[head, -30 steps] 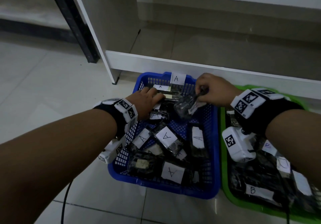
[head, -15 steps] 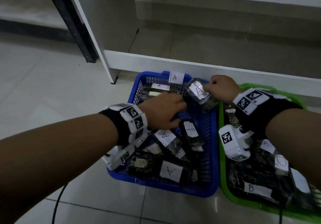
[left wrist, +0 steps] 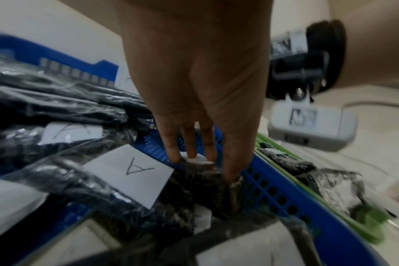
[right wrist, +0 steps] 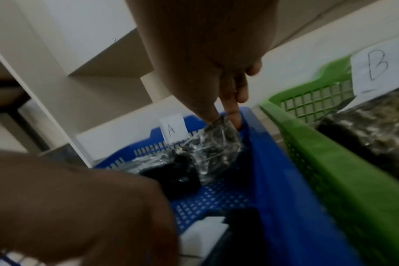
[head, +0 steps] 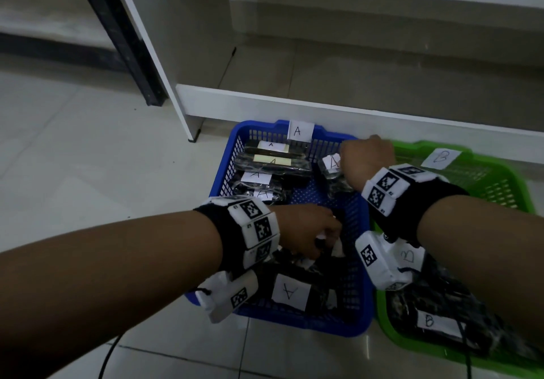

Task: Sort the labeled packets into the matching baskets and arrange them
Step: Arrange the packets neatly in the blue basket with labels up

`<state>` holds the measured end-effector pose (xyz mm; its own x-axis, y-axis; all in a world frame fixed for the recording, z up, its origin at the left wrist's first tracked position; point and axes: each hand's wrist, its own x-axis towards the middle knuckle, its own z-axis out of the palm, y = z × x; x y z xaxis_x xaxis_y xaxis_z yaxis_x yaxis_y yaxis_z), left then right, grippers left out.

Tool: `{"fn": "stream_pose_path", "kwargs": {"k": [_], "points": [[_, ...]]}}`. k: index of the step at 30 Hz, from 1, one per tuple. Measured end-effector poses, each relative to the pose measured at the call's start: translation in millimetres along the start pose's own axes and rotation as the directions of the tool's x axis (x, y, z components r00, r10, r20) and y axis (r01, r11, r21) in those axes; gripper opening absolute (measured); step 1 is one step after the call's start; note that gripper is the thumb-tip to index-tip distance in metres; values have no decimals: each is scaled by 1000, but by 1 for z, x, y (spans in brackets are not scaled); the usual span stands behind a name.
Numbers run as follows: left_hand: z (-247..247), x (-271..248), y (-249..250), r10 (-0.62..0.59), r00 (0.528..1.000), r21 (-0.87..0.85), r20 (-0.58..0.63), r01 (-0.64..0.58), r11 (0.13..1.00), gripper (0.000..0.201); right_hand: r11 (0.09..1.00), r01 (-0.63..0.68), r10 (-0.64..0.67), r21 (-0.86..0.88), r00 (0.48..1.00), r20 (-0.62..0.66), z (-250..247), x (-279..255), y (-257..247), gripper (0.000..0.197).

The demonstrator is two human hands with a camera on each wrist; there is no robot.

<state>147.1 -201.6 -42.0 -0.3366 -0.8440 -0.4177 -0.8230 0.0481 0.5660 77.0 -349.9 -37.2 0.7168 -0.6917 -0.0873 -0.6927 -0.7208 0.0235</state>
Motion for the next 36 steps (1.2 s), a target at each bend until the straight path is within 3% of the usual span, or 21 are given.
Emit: {"fn": "stream_pose_path", "kwargs": {"k": [3,5,7,9,13,16,19,21,25,29,33,36], "points": [[3,-3,-4,-40,998,-40,-41,38,998,37,990,24,-16,-137,998,62,5,-2,3,18],[7,-5,-7,-47,997,-13,-57,47,999,46,988,49,-24,-148,986,163,5,-4,4,39],[9,-6,-8,-38,998,12,-48,38,999,53,971,124,-82,-206,976,201,2,-8,6,58],[8,-6,-7,-52,998,10,-20,52,999,59,922,244,-186,-302,960,210,1,-13,8,57],[7,-4,-5,-81,996,21,24,80,997,49,861,392,-345,-324,918,194,9,-11,17,64],[9,-5,-5,-101,994,-102,-43,96,990,38,858,433,-373,-275,895,246,14,-10,16,68],[8,-5,-3,-127,985,-251,-118,94,963,31,884,380,-312,-271,913,262,19,-11,10,61],[7,-5,-2,-198,970,-310,-140,147,939,41,916,329,-264,-228,925,273,21,-12,2,56],[-3,-5,-1,-407,913,-438,19,373,818,81,950,272,-225,-156,938,265,18,-10,-2,48],[-30,-14,-5,-371,925,-557,86,354,751,94,963,245,-206,-111,936,285,18,-10,6,40],[-60,-32,-21,-329,944,-491,6,289,822,109,989,149,-147,1,972,181,10,-10,5,30],[-74,-46,-34,-289,956,-418,-54,242,876,118,928,41,-71,369,995,68,-5,-2,-1,23]]}}
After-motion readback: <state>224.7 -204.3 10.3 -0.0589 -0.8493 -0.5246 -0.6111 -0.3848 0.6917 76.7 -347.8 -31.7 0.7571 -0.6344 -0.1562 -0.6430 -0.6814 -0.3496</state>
